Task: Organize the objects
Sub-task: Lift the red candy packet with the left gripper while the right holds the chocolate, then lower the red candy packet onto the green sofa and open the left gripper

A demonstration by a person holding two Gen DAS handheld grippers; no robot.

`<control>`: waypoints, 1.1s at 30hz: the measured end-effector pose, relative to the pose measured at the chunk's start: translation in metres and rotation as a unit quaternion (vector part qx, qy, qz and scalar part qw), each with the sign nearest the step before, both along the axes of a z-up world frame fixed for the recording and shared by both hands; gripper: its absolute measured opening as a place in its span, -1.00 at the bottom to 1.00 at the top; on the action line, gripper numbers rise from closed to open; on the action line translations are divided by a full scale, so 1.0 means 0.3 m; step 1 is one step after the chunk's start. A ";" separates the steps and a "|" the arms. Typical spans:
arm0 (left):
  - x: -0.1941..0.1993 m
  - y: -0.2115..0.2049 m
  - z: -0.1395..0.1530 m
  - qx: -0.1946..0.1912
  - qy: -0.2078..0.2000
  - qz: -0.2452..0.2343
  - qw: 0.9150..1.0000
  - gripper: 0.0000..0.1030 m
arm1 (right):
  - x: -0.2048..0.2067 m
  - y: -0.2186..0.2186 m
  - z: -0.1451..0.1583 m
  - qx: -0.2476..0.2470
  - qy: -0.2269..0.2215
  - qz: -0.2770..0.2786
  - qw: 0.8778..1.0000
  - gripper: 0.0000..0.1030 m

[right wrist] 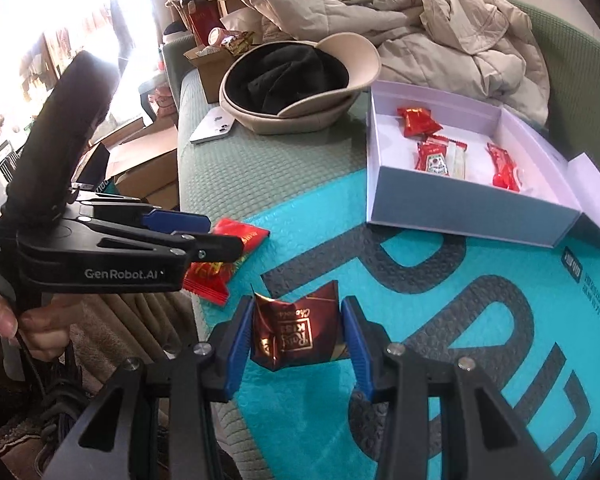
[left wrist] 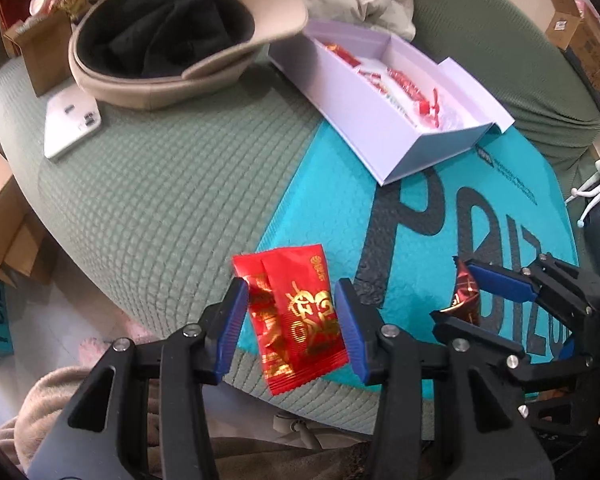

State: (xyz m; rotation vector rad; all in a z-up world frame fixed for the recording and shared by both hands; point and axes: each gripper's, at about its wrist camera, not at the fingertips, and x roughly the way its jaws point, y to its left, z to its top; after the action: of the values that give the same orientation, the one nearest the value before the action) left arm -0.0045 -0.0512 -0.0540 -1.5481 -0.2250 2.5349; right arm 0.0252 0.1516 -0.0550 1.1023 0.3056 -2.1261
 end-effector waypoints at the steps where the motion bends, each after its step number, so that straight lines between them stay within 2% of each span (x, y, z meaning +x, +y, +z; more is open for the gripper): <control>1: -0.004 0.006 -0.006 -0.004 -0.003 0.001 1.000 -0.13 | -0.003 0.002 -0.003 -0.001 -0.002 0.000 1.000 -0.13; 6: -0.016 0.035 -0.036 -0.026 -0.014 -0.003 1.000 -0.06 | -0.021 0.007 -0.024 0.003 -0.010 -0.003 1.000 -0.13; 12: -0.003 0.074 -0.040 -0.074 -0.003 -0.009 0.997 -0.06 | -0.034 0.008 -0.041 0.005 -0.018 -0.005 1.000 -0.13; 15: -0.002 0.068 -0.033 -0.069 -0.005 -0.010 0.998 -0.13 | -0.037 0.010 -0.038 0.002 -0.018 -0.006 1.000 -0.13; 21: -0.006 0.043 -0.012 -0.050 -0.013 -0.010 0.999 -0.16 | -0.032 -0.006 -0.013 0.001 -0.012 0.000 1.000 -0.13; 28: -0.018 -0.003 0.046 -0.053 -0.001 -0.006 0.999 -0.16 | -0.050 -0.065 0.036 0.002 -0.004 0.003 1.000 -0.13; 33: -0.083 -0.039 0.080 -0.055 0.006 -0.022 0.998 -0.16 | -0.093 -0.120 0.066 0.003 -0.001 -0.009 1.000 -0.13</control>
State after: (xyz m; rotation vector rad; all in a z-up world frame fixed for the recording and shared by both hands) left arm -0.0295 -0.0628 -0.0300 -1.5564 -0.0512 2.5621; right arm -0.0028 0.1155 -0.0352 1.1141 0.3024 -2.1407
